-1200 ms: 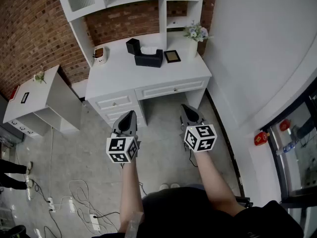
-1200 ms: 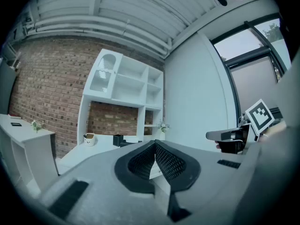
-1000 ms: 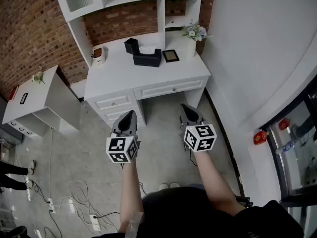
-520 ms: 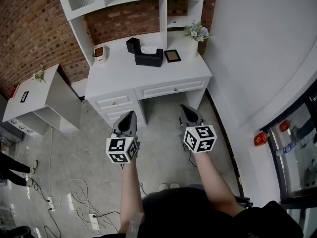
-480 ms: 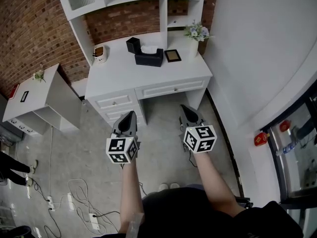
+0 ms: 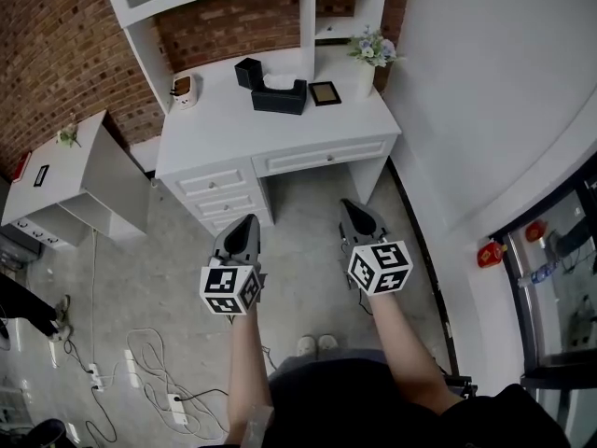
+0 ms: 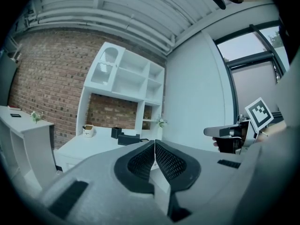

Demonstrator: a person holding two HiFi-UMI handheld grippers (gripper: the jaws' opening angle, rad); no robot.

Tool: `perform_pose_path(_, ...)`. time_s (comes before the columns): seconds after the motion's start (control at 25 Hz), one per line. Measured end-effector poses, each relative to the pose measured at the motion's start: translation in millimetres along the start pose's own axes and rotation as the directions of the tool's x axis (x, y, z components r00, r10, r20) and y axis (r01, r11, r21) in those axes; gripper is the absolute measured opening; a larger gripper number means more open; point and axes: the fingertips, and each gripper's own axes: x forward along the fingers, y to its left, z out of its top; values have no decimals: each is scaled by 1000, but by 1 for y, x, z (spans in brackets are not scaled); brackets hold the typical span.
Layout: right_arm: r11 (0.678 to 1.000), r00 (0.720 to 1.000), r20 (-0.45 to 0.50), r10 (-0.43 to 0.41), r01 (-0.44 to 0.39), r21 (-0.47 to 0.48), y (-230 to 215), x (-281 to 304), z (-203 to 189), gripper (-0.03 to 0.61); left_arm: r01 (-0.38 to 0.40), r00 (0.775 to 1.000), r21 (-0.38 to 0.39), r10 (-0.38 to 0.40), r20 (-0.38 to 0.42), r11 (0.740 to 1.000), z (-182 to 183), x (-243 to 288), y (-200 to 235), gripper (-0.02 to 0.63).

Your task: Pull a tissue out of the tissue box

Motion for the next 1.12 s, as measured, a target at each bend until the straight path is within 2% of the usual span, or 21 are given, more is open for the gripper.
perform_pose_path(0.28,1000,1000,3,-16,16,9,4,-8,2,-3,8,1000,-19,-8,10,1000,-2,-11,-1,14)
perform_pose_path(0.48,1000,999,34,-18,18,3,9,-8,14,-3,-10,999,-41,11,30,999,6,-17,11,162)
perform_pose_path(0.68,999,996,78,-30,31,-14,14,-12,29,-3,-9,998,-36,12,67,999,27,-23,22,220)
perform_pose_path(1.12,998,985,161,-68,70,-8,0,-10,60,-3,12,994,-7,-11,104,1000,57,-4,36,241)
